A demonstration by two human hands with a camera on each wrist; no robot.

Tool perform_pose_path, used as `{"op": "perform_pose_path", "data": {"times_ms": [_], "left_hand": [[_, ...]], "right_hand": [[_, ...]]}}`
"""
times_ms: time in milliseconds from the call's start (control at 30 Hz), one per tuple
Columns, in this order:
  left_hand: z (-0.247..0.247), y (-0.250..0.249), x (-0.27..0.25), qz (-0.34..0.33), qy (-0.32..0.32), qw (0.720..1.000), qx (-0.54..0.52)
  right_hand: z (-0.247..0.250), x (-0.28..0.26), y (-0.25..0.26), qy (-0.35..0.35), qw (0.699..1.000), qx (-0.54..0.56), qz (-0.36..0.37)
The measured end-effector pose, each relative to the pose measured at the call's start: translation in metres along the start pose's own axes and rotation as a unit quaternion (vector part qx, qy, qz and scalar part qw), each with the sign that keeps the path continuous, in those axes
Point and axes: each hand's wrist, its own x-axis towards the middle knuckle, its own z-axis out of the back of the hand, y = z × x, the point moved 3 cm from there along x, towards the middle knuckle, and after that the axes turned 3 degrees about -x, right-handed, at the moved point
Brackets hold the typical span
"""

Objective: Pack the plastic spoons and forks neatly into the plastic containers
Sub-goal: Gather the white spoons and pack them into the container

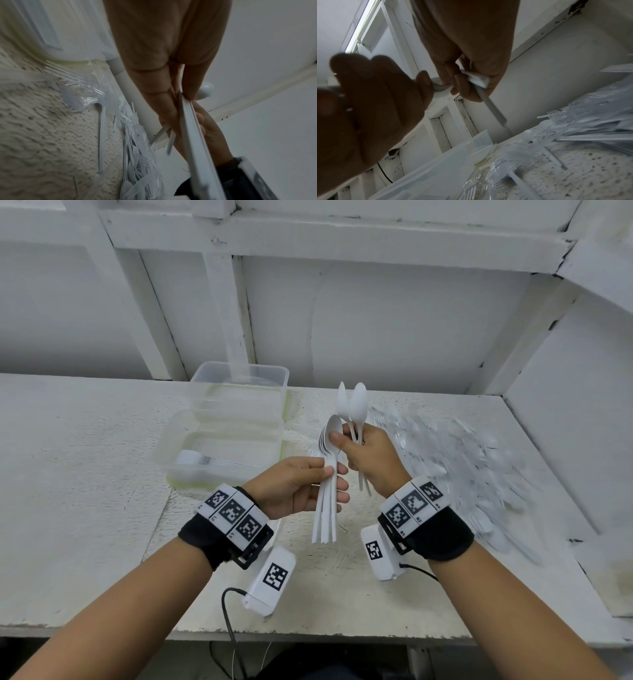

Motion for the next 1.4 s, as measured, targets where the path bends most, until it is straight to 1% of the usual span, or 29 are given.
{"op": "perform_pose_path", "data": {"times_ms": [100, 233, 367, 500, 567, 733, 967, 1033, 1133, 1233, 1333, 1400], "left_hand": [[0.001, 0.002, 0.003, -0.011, -0.027, 0.999, -0.019], [0.005, 0.004, 0.007, -0.06, -0.084, 0.994, -0.028], [0.009, 0.004, 0.009, -0.103, -0.153, 0.983, -0.008], [0.006, 0.004, 0.011, -0.126, -0.181, 0.975, -0.001], [0.004, 0.004, 0.011, -0.133, -0.189, 0.973, 0.006], [0.0, 0.006, 0.011, -0.13, -0.176, 0.976, 0.012], [0.003, 0.004, 0.008, -0.112, -0.146, 0.983, -0.028], [0.003, 0.003, 0.007, -0.106, -0.144, 0.983, -0.026], [0.002, 0.002, 0.006, -0.097, -0.145, 0.985, -0.008], [0.003, 0.001, 0.007, -0.086, -0.142, 0.986, -0.003], [0.004, 0.0, 0.007, -0.073, -0.13, 0.989, 0.007], [0.006, 0.001, 0.008, -0.065, -0.129, 0.989, 0.006]], "right_hand": [[-0.002, 0.0, -0.002, -0.007, 1.0, 0.001, -0.003], [-0.003, -0.003, -0.007, -0.028, 1.0, 0.001, -0.01], [-0.005, -0.011, -0.01, -0.038, 0.998, -0.028, 0.028], [-0.014, -0.02, -0.009, -0.054, 0.996, -0.045, 0.053], [-0.018, -0.023, -0.009, -0.058, 0.995, -0.053, 0.054], [-0.023, -0.02, -0.008, -0.061, 0.994, -0.073, 0.055], [-0.022, -0.016, -0.01, -0.038, 0.999, -0.025, 0.018], [-0.023, -0.016, -0.01, -0.034, 0.999, -0.032, 0.016], [-0.022, -0.017, -0.011, -0.015, 0.998, -0.052, 0.018], [-0.018, -0.019, -0.007, -0.004, 0.998, -0.047, 0.034], [-0.016, -0.02, -0.004, 0.012, 0.999, -0.043, 0.027], [-0.015, -0.02, -0.003, 0.033, 0.996, -0.075, 0.024]]}}
